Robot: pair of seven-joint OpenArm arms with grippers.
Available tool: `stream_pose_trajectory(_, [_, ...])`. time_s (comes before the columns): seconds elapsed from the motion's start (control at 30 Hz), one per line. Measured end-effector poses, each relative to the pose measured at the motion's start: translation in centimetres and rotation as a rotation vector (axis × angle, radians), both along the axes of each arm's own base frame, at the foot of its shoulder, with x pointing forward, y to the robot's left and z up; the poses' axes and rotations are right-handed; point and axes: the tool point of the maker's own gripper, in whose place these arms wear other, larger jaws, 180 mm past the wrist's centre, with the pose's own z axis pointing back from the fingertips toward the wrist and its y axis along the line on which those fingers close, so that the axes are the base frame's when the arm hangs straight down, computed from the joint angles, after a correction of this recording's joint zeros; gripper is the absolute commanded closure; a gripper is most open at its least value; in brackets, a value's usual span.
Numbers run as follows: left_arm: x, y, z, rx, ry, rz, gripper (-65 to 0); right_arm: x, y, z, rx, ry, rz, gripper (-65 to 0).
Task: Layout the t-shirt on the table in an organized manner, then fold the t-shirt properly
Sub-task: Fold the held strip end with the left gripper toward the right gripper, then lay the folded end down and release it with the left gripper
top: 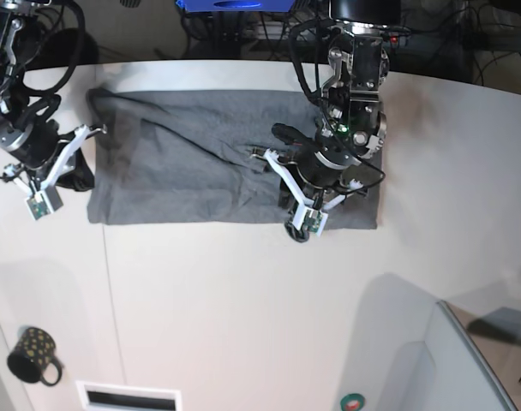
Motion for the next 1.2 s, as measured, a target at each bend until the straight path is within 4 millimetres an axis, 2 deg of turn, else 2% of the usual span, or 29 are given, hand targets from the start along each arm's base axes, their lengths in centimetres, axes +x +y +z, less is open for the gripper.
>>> stream_pose_trajectory(0.1, [-0.3, -1.2, 0.6, 0.002, 0.006, -0.035, 0.0, 0.4, 0.0, 0.3, 0.002, -0.012, 0.000, -2.3])
stream_pose_trajectory(0.17, [-0.8, -1.3, 0.3, 0.015, 0.041, -0.045, 0.0, 0.4, 0.1, 0.3, 0.003, -0.010, 0.000, -2.3])
stream_pose_trajectory(0.3, [-0.5, -1.0, 0.2, 0.024, 0.044, -0.041, 0.0, 0.5, 0.0, 0.3, 0.000, -0.011, 0.000, -2.3])
stream_pose_trajectory(0.57, [-1.1, -1.2, -1.6, 0.024, 0.096, -0.047, 0.0, 0.5, 0.0, 0.3, 0.000, -0.011, 0.000, -2.3])
stream_pose_trajectory(0.77, [-1.1, -1.6, -1.6, 0.015, 0.097, -0.047, 0.0, 0.5, 0.0, 0.3, 0.000, -0.010, 0.000, -2.3])
stream_pose_trajectory(0.93, [-1.5, -3.5, -1.4, 0.013, 0.094, -0.104, 0.0, 0.5, 0.0, 0.3, 0.001, -0.011, 0.000, -2.3])
stream_pose_trajectory(1.2, [-1.5, -3.6, -1.4, 0.011, 0.097, -0.104, 0.0, 0.5, 0.0, 0.3, 0.000, -0.011, 0.000, -2.3])
